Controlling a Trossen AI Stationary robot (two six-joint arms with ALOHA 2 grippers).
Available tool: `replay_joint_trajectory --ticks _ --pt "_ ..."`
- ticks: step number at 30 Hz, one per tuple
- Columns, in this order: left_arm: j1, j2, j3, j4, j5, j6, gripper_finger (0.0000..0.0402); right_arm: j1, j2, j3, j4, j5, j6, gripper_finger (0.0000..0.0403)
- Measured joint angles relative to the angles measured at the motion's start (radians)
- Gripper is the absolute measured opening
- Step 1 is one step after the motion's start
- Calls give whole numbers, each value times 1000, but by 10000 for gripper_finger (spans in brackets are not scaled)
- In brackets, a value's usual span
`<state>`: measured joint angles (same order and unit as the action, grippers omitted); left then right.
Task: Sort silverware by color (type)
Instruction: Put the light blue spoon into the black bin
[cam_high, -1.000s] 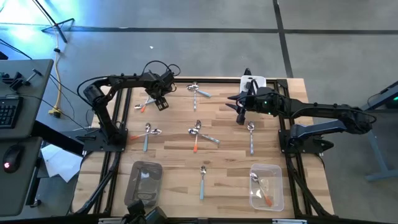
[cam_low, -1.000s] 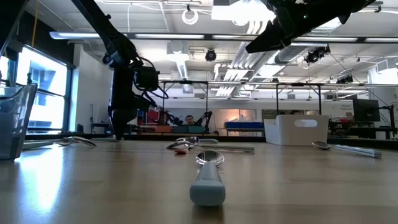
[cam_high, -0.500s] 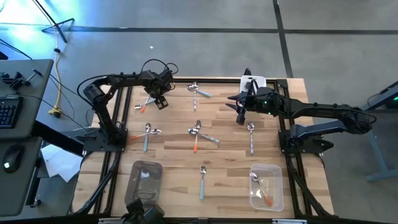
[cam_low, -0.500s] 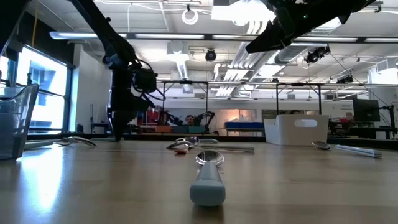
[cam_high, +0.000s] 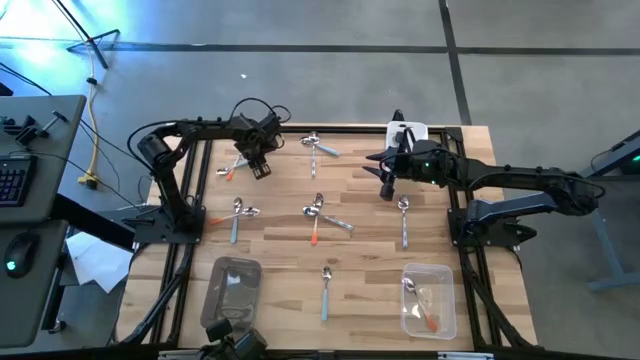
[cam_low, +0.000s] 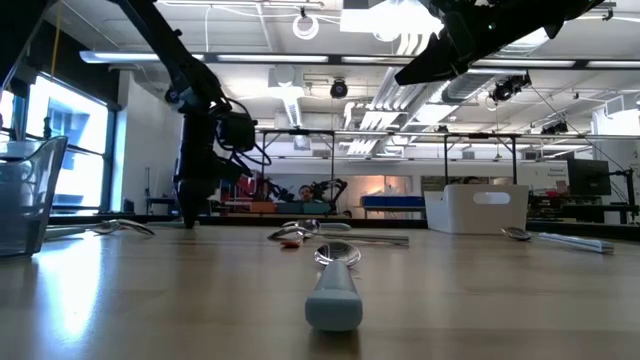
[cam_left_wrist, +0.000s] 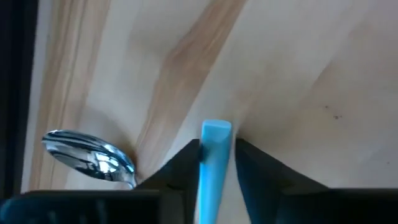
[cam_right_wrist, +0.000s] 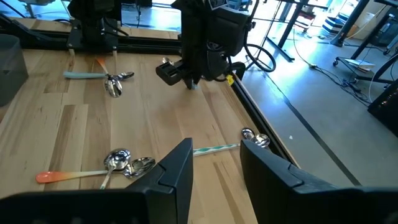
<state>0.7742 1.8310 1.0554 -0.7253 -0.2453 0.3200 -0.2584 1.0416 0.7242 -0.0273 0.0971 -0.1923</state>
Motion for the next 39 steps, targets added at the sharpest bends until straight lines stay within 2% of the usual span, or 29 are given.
replay_joint_trajectory --ticks 4,7,11,22,25,28,31,36,39 --pt "-11 -6 0 -8 -18 25 29 0 0 0 0 0 0 119" --pt "-16 -14 1 -13 -43 31 26 0 0 0 1 0 0 119" --pt "-28 -40 29 -46 -79 25 1 0 0 0 1 0 0 119" --pt "-151 -214 44 -99 -78 -31 3 0 0 0 1 0 0 119" --pt "-168 -249 44 -143 -55 -114 2 0 0 0 1 0 0 119" --pt "-149 -255 39 -220 -52 -143 25 3 0 0 1 0 0 119" --pt "-114 -253 1 -218 -42 -130 65 17 0 0 1 0 -5 119" --pt "-46 -224 -66 -110 -8 -33 137 45 0 0 2 0 -27 119" --pt "-15 -196 -74 -68 48 2 165 53 0 0 2 0 -36 119"
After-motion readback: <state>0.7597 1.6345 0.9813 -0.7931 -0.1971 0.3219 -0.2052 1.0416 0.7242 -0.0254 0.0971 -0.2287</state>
